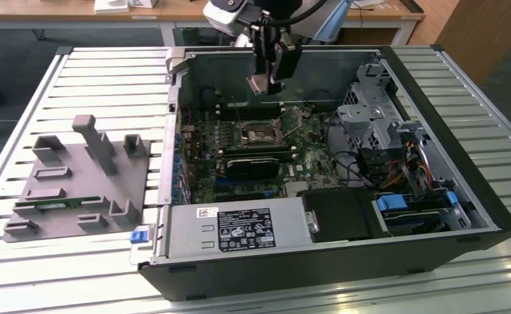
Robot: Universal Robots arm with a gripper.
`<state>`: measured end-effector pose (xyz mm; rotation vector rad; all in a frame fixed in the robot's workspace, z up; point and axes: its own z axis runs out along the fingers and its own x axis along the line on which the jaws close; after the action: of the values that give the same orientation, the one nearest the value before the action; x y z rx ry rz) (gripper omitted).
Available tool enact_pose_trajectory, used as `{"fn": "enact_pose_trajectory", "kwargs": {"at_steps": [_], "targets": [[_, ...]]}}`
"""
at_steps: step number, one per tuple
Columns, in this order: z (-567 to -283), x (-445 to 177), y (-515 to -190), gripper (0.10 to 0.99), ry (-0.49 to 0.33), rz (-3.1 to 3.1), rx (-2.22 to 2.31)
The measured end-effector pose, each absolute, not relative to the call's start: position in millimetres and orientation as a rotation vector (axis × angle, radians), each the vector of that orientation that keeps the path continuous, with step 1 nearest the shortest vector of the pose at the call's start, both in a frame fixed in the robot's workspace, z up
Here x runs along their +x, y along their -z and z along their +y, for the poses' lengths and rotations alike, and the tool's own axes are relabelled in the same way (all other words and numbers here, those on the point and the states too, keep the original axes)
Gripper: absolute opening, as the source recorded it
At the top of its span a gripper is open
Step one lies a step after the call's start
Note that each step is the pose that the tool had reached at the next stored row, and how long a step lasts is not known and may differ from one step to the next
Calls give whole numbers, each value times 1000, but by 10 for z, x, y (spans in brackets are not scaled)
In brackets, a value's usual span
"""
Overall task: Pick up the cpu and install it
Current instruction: 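Place the cpu into insertion slot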
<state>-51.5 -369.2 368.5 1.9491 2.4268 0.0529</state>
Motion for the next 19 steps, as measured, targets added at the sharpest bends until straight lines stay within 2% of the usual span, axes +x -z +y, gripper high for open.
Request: {"fn": "enact_pose_trajectory", "kwargs": {"at_steps": [19], "targets": [[-3632, -515, -3614, 533, -48, 2225, 2172]]}}
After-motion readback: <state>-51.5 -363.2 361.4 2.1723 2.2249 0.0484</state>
